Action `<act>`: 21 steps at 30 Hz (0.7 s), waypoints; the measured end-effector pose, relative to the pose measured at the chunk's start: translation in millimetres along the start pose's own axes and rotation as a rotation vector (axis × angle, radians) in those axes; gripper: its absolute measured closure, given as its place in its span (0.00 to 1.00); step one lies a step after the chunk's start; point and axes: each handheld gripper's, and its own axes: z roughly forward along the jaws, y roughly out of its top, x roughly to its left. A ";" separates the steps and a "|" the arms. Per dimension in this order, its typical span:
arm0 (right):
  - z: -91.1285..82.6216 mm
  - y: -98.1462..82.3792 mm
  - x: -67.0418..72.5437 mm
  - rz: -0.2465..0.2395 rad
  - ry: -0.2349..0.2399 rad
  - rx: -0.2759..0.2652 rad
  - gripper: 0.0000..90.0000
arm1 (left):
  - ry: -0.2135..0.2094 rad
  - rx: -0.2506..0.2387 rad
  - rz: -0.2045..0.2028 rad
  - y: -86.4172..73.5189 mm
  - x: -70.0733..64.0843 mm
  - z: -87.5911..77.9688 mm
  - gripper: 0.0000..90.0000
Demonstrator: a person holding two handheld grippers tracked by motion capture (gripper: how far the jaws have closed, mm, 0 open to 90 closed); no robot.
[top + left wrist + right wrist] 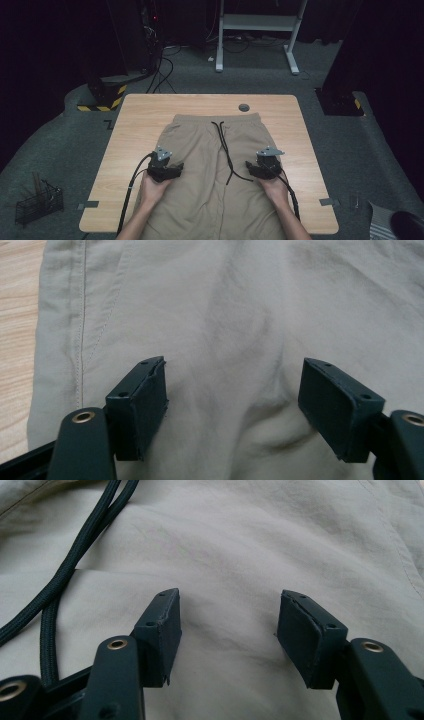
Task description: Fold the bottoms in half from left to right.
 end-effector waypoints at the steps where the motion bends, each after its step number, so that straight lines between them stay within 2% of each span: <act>1: -0.6 -0.4 0.4 0.001 0.000 0.002 0.48 | 0.000 -0.001 0.000 -0.9 -0.8 -1.0 0.31; 12: -12.4 -10.4 7.5 -0.003 0.003 0.010 0.48 | -0.025 -0.010 -0.016 -12.6 -8.5 -14.1 0.31; 17: -20.5 -18.2 12.3 -0.004 0.006 0.008 0.48 | -0.007 -0.003 0.012 -18.2 -16.1 -20.2 0.31; 21: -25.1 -22.4 14.7 -0.004 0.009 0.010 0.48 | -0.014 -0.002 0.017 -22.2 -20.5 -24.6 0.31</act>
